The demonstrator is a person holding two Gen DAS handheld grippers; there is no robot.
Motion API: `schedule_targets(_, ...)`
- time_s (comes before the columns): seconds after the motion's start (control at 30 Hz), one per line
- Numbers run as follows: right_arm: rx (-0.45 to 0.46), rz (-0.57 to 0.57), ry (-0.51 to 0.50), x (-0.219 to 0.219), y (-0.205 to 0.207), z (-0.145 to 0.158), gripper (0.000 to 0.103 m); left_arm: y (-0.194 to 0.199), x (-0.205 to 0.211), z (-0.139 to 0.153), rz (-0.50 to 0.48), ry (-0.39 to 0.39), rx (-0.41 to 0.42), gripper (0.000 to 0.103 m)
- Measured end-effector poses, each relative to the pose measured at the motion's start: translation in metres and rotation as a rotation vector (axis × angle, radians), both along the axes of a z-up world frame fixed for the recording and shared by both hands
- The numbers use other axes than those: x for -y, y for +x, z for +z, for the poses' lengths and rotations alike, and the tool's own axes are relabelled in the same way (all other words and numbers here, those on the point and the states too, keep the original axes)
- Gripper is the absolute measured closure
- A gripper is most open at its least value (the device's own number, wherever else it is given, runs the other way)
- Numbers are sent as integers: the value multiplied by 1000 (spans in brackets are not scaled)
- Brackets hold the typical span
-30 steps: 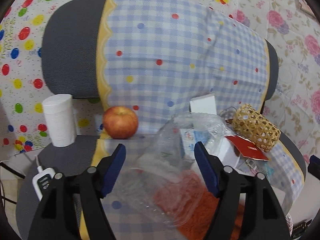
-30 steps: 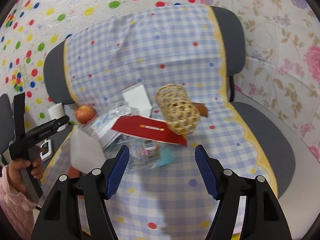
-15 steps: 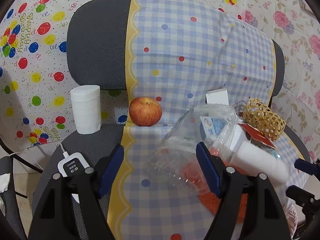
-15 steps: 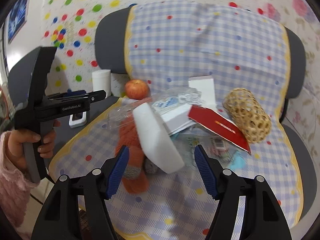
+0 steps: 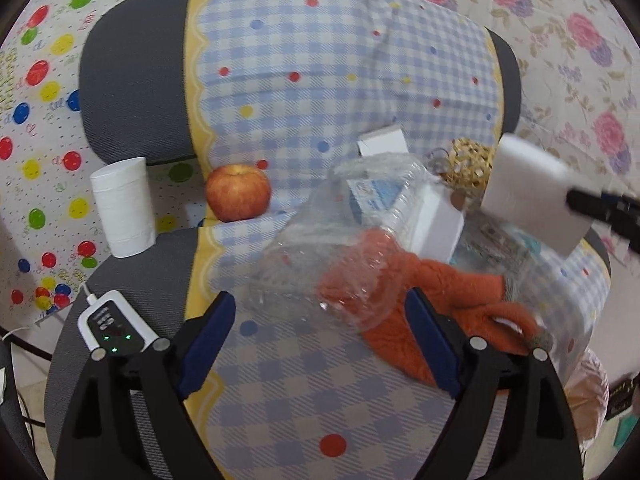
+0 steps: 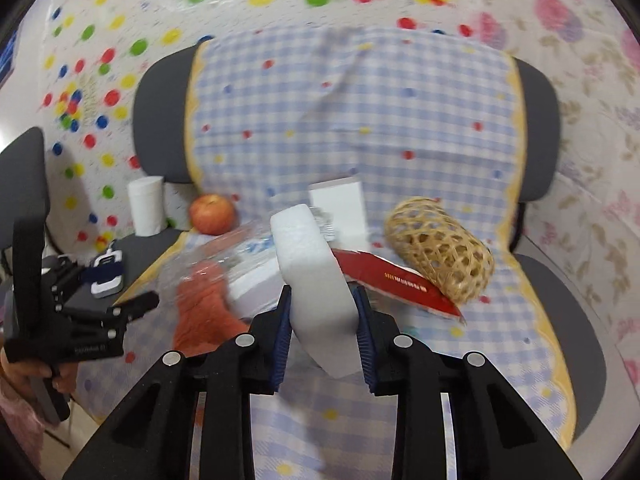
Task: Collect trash
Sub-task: 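Grasp the clear plastic container with the left tool while the right tool grasps the white foam block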
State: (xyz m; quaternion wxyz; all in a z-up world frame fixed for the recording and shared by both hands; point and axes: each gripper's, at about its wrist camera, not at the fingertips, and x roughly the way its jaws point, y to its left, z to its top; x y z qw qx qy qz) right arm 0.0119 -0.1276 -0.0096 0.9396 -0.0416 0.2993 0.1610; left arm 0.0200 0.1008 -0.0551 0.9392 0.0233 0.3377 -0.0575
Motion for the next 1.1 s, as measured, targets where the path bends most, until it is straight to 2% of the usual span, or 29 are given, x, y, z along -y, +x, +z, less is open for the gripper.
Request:
schedule_targets(0.13, -17, -37, 33, 19, -4, 1, 72, 0, 14, -13, -21, 50, -9, 19)
schedule_targets(0.3, -29, -24, 70, 22, -6, 1, 72, 14, 23, -23, -17, 119, -9, 19)
schedule_targets(0.37, -30, -19, 81, 22, -7, 2, 72, 21, 24, -24, -29, 145, -11, 23)
schedule_targets(0.4, -29, -19, 86, 22, -7, 3, 72, 24, 24, -24, -41, 137, -25, 31)
schedule_targets(0.47, -23, -20, 103, 25, -7, 7, 72, 28, 21, -19, -52, 120, -20, 37)
schedule_targets(0.53, -16, -21, 119, 28, -9, 11, 72, 28, 20, -10, -61, 117, 2, 50)
schedule_targets(0.57, -13, -22, 124, 29, -9, 13, 72, 27, 17, -3, -69, 98, 9, 60)
schedule_targets(0.6, -6, -23, 130, 31, -10, 16, 72, 27, 15, 3, -78, 74, 9, 64)
schedule_targets(0.7, 7, -27, 144, 34, -13, 22, 72, 28, 6, 19, -58, -12, 7, 70)
schedule_targets(0.73, 11, -29, 146, 35, -14, 23, 72, 28, -1, 25, -31, -76, -2, 72)
schedule_targets(0.83, 10, -33, 146, 37, -15, 22, 72, 29, -12, 32, 42, -192, -17, 76)
schedule_targets(1.0, -4, -45, 154, 43, -14, 17, 72, 40, 0, 29, 56, -192, -25, 76)
schedule_targets(1.1, -7, -52, 152, 45, -13, 16, 72, 55, 9, 27, 42, -152, -22, 76)
